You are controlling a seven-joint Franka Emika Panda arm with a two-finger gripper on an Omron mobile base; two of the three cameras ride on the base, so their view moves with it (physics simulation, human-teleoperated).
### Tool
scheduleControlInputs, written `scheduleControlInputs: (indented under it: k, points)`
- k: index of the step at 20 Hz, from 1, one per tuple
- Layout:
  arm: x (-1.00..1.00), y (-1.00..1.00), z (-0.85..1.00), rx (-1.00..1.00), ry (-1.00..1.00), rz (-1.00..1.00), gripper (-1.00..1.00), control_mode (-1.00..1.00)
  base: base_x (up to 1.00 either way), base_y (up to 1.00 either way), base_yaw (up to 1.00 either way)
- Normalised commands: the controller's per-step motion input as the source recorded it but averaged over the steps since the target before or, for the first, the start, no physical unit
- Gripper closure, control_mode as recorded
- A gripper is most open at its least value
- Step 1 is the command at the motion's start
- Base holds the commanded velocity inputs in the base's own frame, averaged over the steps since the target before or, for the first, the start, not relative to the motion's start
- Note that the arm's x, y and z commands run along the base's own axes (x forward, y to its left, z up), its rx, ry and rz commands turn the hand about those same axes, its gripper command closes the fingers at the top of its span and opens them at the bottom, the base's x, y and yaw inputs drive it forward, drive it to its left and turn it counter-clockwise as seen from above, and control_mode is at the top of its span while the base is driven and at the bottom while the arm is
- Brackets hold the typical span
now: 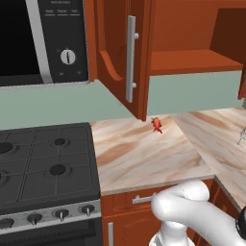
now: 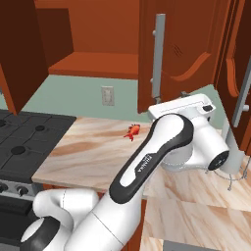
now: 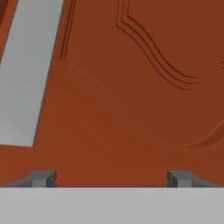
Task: Close all open cabinet doors.
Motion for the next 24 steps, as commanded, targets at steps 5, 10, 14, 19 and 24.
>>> scheduleControlInputs:
  k: [5, 10, 14, 19, 24]
  points:
    - [0.33, 0.2, -0.03, 0.0, 0.0, 0.0, -1.0, -1.0, 0.0, 0.0, 0.0]
    - [0.33, 0.35, 0.0, 0.0, 0.0, -0.03, -1.0, -1.0, 0.0, 0.0, 0.0]
    - [0.29, 0.4, 0.0, 0.0, 0.0, -0.1, -1.0, -1.0, 0.0, 0.0, 0.0]
    - [0.32, 0.37, 0.0, 0.0, 0.0, -0.13, -1.0, -1.0, 0.0, 0.0, 0.0]
    - [0.36, 0.32, 0.0, 0.0, 0.0, -0.14, -1.0, -1.0, 0.0, 0.0, 0.0]
